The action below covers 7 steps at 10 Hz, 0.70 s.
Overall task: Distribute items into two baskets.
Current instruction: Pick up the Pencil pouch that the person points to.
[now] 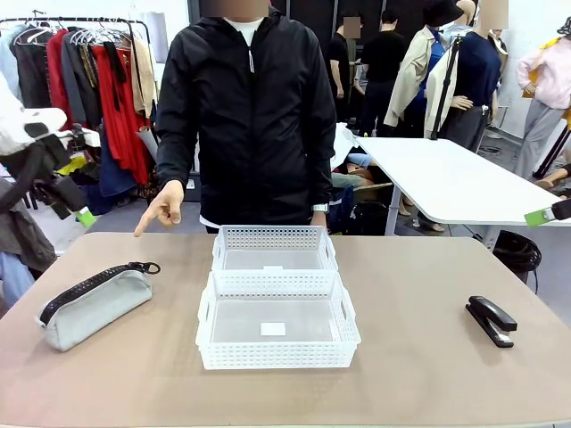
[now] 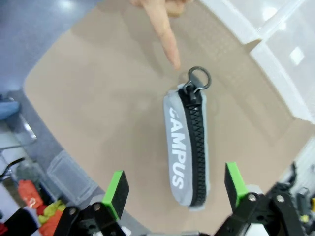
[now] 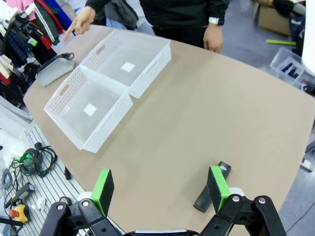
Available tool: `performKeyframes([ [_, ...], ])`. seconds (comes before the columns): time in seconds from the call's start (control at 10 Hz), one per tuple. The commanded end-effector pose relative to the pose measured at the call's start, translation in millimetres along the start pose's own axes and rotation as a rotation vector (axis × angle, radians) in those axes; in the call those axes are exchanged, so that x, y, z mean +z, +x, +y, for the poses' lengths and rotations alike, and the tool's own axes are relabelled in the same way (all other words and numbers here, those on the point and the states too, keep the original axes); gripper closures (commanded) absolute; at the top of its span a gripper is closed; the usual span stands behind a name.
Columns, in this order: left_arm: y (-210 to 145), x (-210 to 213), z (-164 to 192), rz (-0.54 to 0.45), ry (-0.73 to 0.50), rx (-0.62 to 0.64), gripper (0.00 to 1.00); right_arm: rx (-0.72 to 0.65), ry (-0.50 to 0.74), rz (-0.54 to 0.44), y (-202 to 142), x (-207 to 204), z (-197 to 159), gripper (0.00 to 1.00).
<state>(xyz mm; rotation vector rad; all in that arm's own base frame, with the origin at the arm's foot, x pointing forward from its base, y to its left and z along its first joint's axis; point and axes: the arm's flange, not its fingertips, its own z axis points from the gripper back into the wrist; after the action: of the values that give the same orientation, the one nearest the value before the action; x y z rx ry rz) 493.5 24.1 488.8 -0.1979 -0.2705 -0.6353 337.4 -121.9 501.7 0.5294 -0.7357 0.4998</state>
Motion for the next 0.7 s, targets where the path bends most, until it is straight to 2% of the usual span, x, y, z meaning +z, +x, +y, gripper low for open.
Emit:
performKeyframes([
  [0.0, 5.0, -9.6, -2.5, 0.075, 0.038, -0.019, 0.0, 0.002, 0.003, -0.002, 0.1, 0.1, 0.3, 0.0],
  [0.2, -0.3, -25.8, -12.7, 0.137, 0.062, -0.097, 0.0, 0.002, 0.003, -0.002, 0.1, 0.1, 0.3, 0.0],
  [0.6, -6.9, -56.5, -19.7, 0.245, 0.018, -0.181, 0.0, 0.002, 0.003, -0.002, 0.1, 0.1, 0.3, 0.0],
])
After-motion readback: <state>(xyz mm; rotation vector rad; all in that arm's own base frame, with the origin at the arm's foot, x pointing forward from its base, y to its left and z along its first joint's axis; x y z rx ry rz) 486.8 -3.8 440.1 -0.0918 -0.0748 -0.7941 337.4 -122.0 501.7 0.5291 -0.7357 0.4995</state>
